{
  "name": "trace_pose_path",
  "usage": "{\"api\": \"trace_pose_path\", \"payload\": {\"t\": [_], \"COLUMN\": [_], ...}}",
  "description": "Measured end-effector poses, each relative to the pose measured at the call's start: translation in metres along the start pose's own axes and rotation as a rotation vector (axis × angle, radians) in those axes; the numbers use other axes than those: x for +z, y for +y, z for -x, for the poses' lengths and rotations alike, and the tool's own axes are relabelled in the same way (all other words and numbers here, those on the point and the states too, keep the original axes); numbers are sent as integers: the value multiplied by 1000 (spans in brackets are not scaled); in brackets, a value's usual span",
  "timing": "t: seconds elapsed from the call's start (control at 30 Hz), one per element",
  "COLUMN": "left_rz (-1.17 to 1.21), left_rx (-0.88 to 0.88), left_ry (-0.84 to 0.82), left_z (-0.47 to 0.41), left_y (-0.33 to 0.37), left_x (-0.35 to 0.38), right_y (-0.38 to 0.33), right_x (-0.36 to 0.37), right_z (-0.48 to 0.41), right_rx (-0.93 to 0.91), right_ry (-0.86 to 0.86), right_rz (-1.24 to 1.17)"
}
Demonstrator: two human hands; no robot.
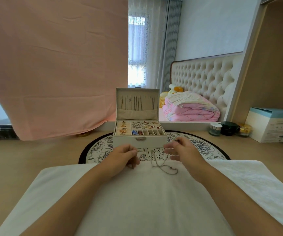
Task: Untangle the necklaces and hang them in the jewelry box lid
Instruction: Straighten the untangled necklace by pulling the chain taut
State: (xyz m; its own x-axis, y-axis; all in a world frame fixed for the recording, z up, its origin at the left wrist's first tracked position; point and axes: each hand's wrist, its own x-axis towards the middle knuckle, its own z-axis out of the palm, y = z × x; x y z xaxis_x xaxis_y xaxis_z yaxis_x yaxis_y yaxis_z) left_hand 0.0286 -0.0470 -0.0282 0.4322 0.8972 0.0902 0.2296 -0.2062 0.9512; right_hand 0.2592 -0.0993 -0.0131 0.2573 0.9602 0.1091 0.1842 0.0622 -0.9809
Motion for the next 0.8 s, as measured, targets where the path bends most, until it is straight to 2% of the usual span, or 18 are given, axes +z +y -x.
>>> {"api": "trace_pose_path", "payload": {"t": [0.13,0.17,0.23,0.33,0.47,0.6,0.7,0.8], "left_rz": [174,182,103,-34,-231,-455,-521,-508], "left_rx": [-107,-121,-93,-3,-31,-108,-126,-98], "left_ry": [83,113,212,366,529,616,647,606], "left_z": [-2,-2,-2,0,-1,-3,-4,-5], "left_y": [1,1,2,3,-3,-7,-8,-9], "left_x": [-9,-12,-17,-25,-38,-39,-41,-44], "right_y": [-13,-14,-14,-12,-9,-5,3,14], "right_x": [5,6,9,12,10,11,16,22], "right_z": [-13,-16,-23,-28,-31,-32,-32,-29], "right_rx": [168,190,209,199,174,73,-24,-81], "right_ry": [-50,-34,34,103,188,202,185,20], "right_rz": [-707,-801,-833,-788,-643,-320,82,282]}}
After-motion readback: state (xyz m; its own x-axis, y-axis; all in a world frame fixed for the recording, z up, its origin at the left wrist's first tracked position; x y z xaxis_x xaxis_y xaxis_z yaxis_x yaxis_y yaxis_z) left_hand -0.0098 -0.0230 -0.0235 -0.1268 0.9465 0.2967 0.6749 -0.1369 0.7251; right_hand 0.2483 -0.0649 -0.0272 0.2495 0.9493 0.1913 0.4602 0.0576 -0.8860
